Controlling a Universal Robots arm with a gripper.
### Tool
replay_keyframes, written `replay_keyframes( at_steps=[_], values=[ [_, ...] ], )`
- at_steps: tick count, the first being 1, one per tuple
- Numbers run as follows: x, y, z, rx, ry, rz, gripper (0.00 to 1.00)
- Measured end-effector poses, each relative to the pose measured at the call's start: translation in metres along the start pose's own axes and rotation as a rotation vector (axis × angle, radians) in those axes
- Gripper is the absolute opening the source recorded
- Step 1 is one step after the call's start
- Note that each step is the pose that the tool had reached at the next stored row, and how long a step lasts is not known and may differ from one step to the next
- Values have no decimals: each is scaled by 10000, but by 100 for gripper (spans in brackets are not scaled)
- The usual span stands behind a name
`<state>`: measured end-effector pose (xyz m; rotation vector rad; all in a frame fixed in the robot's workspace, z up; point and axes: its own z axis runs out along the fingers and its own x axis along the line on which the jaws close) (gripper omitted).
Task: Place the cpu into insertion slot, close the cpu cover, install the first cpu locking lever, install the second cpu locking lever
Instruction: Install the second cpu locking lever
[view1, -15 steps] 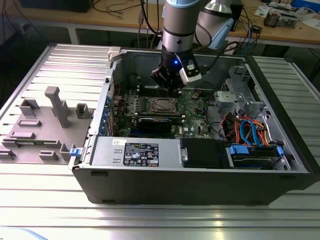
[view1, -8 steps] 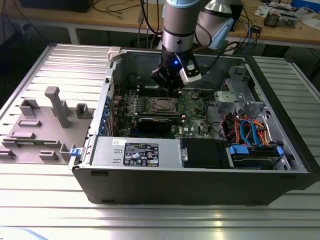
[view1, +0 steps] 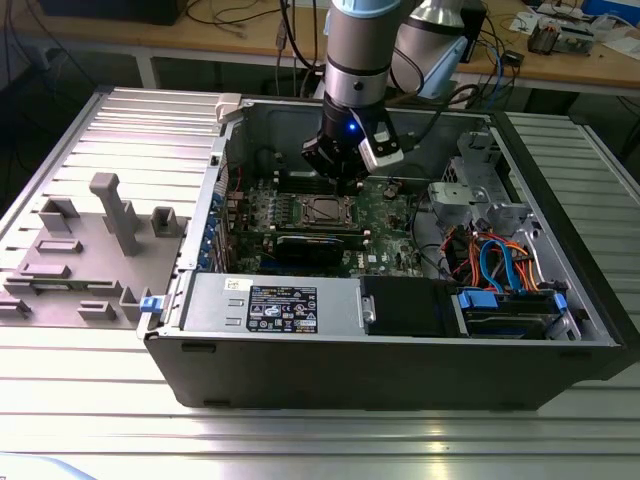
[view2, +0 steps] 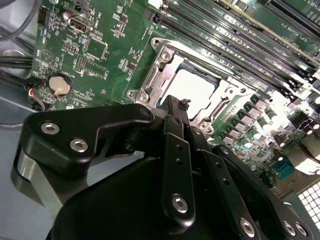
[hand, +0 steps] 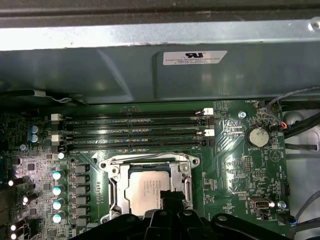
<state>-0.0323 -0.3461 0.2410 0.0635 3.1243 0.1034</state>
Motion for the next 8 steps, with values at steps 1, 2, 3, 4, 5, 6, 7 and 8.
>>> replay_keyframes(
  at_steps=[1,2,3,4,5,6,7,8],
  values=[
    [0,0,-1,1,1,-1,11],
    [0,-1,-7,3,1,-2,11],
    [-1,1,-27,1,1,-2,11],
    [-1,2,-43,1,1,-2,11],
    [-1,2,-49,0,0,-2,11],
    [-1,2,-49,-2,-1,-2,11],
    [-1,-1,-50,0,0,-2,11],
    [-2,-5,-51,1,1,-4,11]
  ],
)
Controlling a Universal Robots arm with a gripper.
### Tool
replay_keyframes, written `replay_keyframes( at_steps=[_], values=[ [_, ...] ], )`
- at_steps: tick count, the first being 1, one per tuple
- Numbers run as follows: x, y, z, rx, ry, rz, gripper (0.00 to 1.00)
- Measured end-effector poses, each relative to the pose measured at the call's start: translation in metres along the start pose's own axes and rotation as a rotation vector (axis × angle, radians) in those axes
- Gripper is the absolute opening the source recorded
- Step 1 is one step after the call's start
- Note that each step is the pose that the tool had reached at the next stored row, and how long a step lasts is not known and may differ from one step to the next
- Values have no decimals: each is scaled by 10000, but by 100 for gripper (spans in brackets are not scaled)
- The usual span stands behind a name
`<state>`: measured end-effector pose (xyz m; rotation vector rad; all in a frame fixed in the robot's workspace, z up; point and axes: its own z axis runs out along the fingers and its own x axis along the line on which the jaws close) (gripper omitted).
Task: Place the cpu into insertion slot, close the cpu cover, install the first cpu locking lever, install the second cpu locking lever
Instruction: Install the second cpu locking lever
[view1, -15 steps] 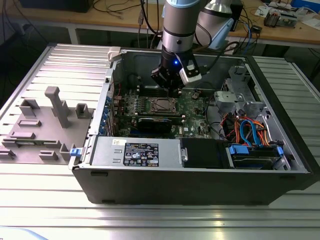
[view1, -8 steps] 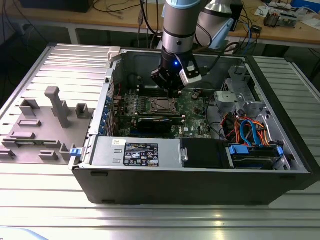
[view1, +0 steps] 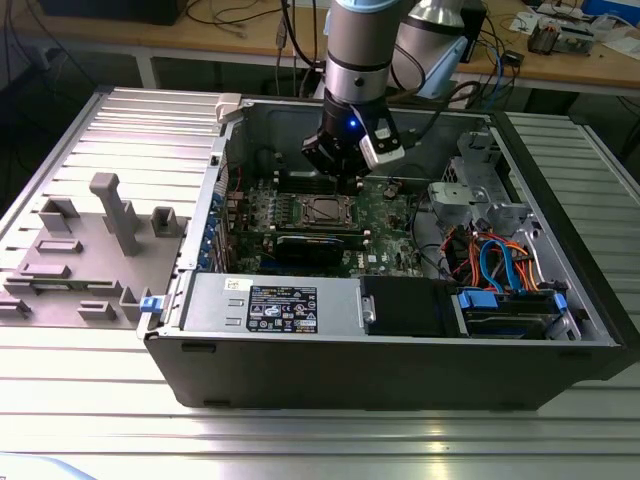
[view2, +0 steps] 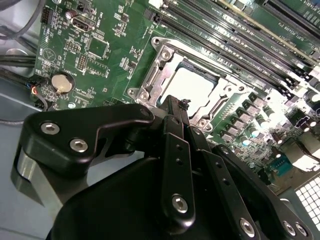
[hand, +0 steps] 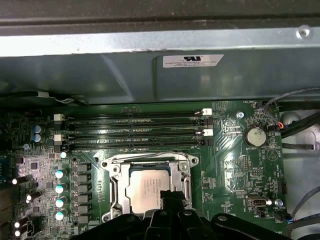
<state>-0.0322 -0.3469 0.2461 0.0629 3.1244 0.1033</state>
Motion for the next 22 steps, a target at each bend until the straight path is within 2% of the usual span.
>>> replay_keyframes(
  at_steps=[4,10,22],
  values=[
    [-1,-36,-1,-1,-1,2,11],
    [-6,-153,-6,-1,0,2,11],
    [-12,-304,-12,-1,-1,2,11]
  ],
)
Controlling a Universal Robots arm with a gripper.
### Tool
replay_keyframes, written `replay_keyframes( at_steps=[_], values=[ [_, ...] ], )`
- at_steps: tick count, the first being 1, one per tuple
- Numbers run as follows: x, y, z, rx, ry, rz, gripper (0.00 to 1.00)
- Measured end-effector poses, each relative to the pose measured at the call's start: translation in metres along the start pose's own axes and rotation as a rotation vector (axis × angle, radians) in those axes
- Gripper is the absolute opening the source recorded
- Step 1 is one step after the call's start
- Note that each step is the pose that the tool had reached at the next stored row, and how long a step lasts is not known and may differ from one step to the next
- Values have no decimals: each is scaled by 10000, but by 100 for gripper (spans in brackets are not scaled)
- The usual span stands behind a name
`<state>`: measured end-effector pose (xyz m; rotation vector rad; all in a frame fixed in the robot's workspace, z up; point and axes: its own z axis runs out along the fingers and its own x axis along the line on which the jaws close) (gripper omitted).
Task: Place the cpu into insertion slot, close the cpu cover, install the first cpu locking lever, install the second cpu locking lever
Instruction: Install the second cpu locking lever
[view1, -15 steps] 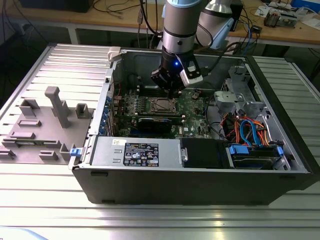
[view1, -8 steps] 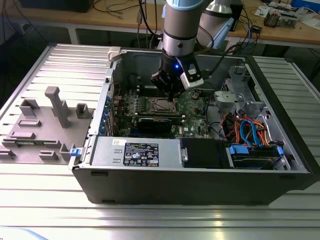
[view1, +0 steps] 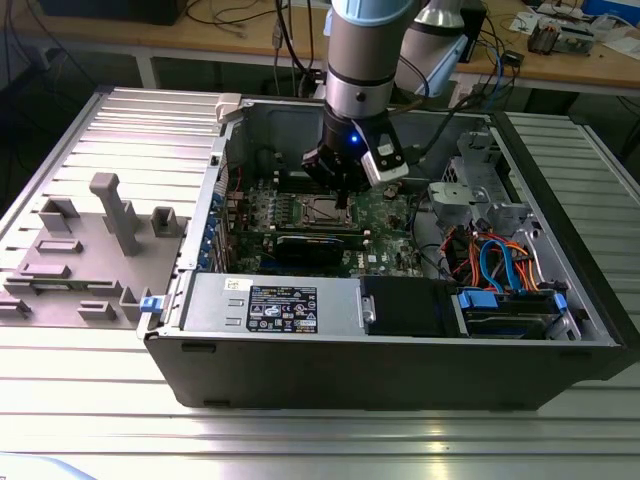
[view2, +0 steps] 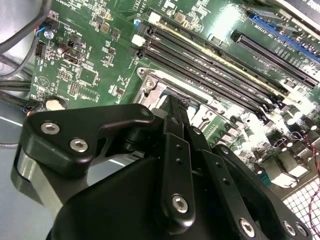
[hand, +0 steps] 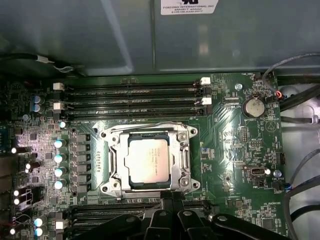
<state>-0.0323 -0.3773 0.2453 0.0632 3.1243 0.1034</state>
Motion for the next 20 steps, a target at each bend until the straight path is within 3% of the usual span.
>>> replay_keyframes(
  at_steps=[14,15,16,17,20],
  values=[
    [-2,-26,-1,-11,2,-3,11],
    [-2,-45,-2,-53,7,1,11],
    [-3,-62,-3,-204,48,5,11],
    [-4,-71,-3,-273,76,8,11],
    [-6,-105,-6,-336,136,14,11]
  ],
)
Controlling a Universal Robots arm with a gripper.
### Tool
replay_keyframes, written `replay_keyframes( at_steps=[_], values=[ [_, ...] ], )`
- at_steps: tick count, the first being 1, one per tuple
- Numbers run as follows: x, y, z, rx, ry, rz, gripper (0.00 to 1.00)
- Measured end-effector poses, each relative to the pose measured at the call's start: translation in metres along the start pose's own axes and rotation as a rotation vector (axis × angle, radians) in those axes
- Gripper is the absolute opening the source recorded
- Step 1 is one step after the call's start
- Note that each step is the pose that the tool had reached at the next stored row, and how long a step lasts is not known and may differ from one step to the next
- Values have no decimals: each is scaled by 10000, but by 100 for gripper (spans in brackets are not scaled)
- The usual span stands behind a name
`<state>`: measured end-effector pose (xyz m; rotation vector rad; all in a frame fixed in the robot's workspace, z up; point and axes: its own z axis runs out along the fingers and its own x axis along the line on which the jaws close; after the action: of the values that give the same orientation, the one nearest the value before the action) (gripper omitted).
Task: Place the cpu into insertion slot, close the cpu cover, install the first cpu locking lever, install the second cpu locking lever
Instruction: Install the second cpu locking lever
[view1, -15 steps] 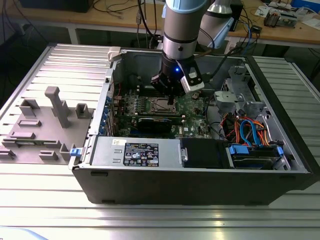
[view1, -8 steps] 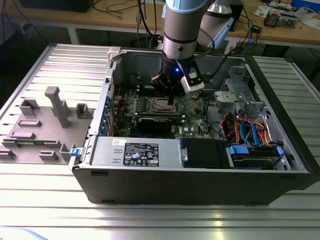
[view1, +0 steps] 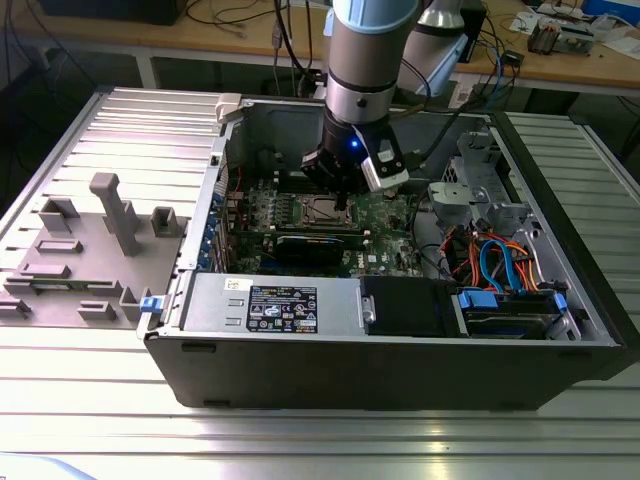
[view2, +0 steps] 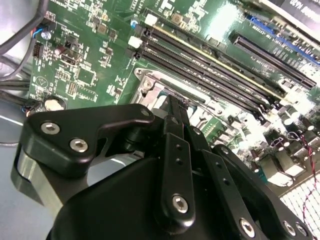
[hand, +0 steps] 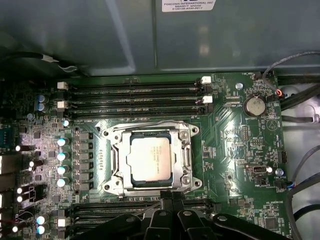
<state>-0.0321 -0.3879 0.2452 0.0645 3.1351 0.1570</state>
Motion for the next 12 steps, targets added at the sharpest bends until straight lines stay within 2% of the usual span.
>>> replay_keyframes(
  at_steps=[1,2,3,12],
  values=[
    [-1,-15,0,-28,34,5,11],
    [-2,-59,-4,-42,54,8,11],
    [-3,-72,-5,-42,56,8,11],
    [-3,-77,-6,-42,56,8,11]
  ],
)
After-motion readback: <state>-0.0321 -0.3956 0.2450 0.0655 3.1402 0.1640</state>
